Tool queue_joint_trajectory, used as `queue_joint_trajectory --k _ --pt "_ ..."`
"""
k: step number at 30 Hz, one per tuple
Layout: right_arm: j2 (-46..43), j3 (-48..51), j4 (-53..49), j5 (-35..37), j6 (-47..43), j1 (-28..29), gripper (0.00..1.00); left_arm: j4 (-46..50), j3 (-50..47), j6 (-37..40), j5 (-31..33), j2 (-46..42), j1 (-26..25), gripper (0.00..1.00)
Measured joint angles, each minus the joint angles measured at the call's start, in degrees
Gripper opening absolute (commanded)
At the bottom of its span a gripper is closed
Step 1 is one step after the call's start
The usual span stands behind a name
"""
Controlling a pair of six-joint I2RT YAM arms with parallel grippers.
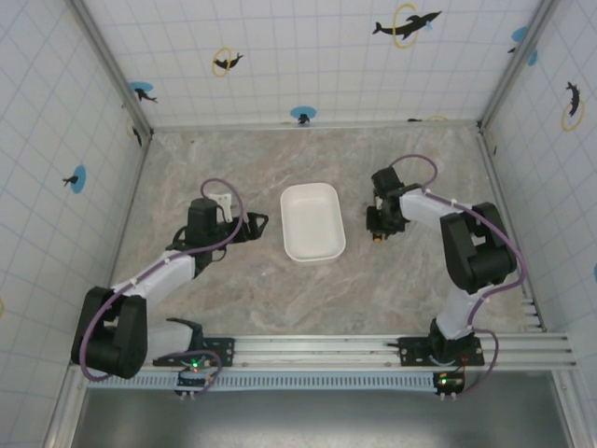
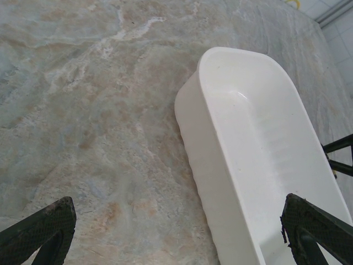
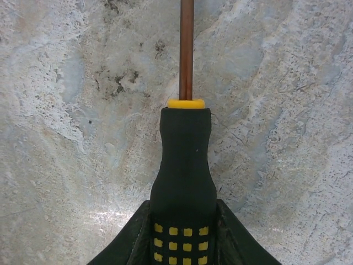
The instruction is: Put the screwdriver in the bin
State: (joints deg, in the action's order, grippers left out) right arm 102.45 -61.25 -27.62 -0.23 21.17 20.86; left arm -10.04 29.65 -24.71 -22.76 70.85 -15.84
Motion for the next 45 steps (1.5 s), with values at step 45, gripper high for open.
queue_joint_trajectory --k 45 --pt "0.35 -10.23 0.74 -6.32 19.45 25.27 0.0 3.58 2.75 3.69 -0.55 0.55 0.02 0.97"
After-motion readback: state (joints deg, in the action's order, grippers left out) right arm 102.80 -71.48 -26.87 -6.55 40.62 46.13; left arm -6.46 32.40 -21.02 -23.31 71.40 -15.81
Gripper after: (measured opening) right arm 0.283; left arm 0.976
